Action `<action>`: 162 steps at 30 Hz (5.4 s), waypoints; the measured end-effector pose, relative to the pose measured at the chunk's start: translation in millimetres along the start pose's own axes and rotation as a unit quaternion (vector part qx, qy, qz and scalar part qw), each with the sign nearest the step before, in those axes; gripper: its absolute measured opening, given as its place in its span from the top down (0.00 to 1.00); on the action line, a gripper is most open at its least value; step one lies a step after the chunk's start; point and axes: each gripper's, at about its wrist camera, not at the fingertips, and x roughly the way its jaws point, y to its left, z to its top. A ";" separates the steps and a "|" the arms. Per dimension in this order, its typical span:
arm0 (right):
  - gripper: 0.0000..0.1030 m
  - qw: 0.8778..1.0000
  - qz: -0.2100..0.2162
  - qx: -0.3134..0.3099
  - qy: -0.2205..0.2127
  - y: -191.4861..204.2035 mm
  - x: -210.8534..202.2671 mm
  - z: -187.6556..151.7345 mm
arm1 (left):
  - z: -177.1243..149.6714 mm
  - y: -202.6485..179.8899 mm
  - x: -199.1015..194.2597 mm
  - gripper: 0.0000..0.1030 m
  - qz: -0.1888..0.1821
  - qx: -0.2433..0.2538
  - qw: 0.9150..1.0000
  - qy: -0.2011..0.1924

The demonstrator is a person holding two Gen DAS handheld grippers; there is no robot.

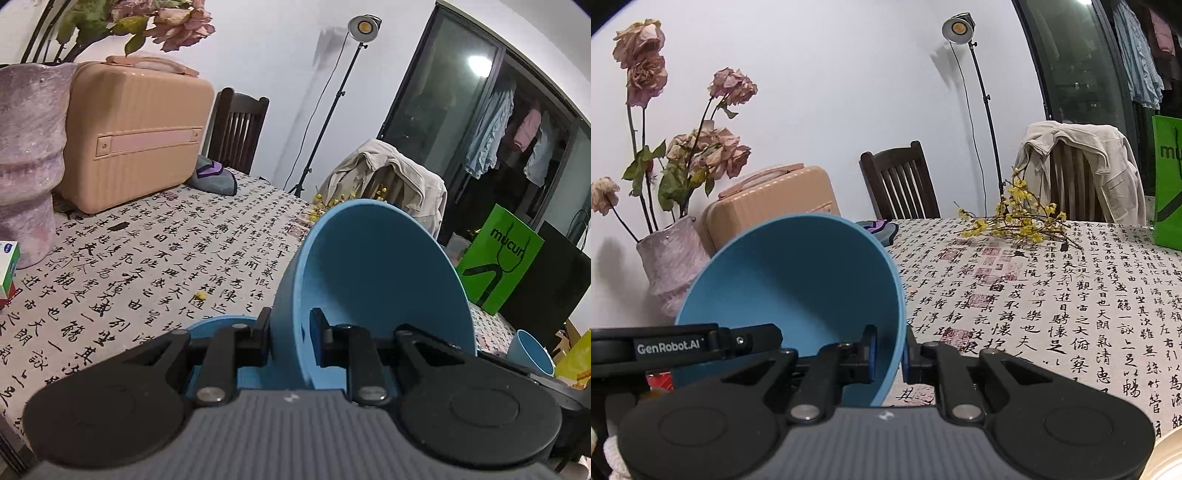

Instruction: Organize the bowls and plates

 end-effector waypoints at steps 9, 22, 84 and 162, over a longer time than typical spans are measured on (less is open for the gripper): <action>0.87 1.000 0.008 -0.004 0.012 7.1 8.9 -1.7 | -2.2 9.3 0.7 0.80 0.015 -0.008 1.000 0.000; 0.87 0.999 0.020 -0.013 0.026 19.4 20.3 -4.6 | -7.0 18.2 -3.2 0.80 0.046 -0.007 0.999 -0.008; 0.91 0.995 -0.029 -0.085 0.031 36.3 41.9 -36.0 | -37.1 20.8 11.2 0.80 0.135 0.061 0.989 -0.024; 0.00 0.997 0.040 -0.066 -0.026 5.9 -59.3 -89.0 | -74.3 62.3 -79.8 0.00 0.047 0.049 0.990 -0.121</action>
